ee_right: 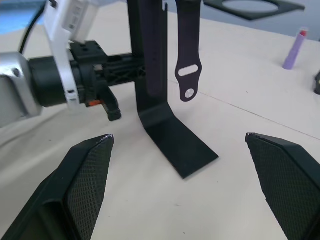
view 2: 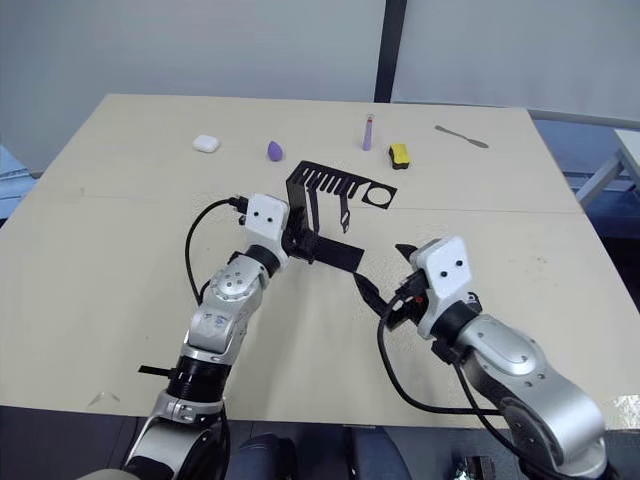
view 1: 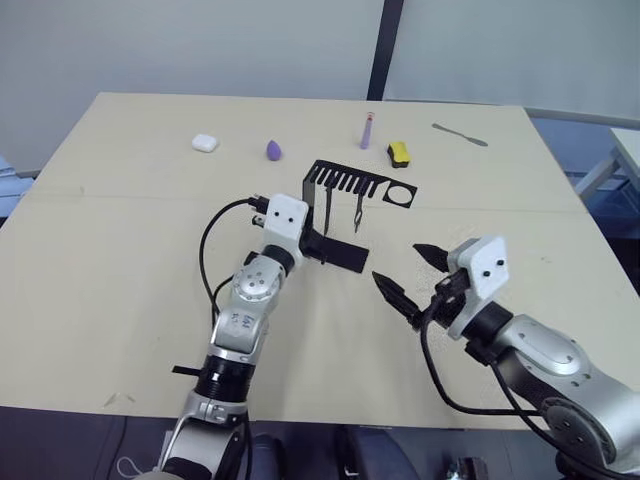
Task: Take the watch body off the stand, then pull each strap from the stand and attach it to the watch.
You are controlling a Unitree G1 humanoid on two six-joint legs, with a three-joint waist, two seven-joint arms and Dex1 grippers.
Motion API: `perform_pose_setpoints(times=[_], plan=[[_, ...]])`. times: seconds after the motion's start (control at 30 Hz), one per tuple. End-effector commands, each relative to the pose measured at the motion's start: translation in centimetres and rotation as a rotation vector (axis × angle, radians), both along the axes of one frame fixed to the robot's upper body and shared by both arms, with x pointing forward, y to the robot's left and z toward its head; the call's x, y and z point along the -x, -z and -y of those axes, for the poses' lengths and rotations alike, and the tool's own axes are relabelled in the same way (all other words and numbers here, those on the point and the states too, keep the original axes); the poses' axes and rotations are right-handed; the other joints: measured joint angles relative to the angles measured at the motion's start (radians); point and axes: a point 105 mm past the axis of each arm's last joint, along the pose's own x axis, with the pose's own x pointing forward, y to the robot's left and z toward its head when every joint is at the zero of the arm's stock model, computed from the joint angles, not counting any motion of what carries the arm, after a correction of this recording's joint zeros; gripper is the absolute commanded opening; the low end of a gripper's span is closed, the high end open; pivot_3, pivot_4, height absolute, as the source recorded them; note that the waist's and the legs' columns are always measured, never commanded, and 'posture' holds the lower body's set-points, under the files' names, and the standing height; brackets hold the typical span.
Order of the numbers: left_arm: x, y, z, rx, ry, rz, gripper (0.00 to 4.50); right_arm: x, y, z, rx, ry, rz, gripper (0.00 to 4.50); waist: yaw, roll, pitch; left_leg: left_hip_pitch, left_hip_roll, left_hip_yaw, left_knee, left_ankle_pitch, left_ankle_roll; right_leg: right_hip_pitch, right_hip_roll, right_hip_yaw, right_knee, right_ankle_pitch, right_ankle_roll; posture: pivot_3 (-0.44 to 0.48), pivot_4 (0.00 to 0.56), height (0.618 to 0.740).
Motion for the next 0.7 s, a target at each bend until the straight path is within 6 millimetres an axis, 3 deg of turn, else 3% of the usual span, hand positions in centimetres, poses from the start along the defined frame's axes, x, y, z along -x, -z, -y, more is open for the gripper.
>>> perform_pose_setpoints(times=[0.03,0.4,0.7], plan=[[0.5,-0.6,0.1,0.001,-0.003,0.035,0.05,-0.4,-1.4,-1.5,-0.022,0.036,0.065,4.50,-0.003,0.000,0.000,0.000,0.000,0.000,0.000,0.000,0.000,0.000,0.000,0.000,0.000,0.000,0.000,0.000,0.150,0.740],[0.5,-0.6,0.1,-0.008,-0.013,0.041,0.05,-4.0,-2.0,-4.0,-0.048,0.155,0.089,4.50,-0.003,0.000,0.000,0.000,0.000,0.003,0.000,0.000,-0.001,-0.002,0.000,0.001,0.002,0.000,-0.001,0.000,0.150,0.740],[0.3,-0.6,0.1,-0.010,-0.019,0.043,0.05,-5.8,-2.3,-5.7,-0.075,0.179,0.096,4.50,-0.006,0.000,0.000,0.000,0.000,0.004,-0.001,0.000,-0.001,-0.003,0.000,0.001,0.002,0.000,-0.001,0.000,0.150,0.740]])
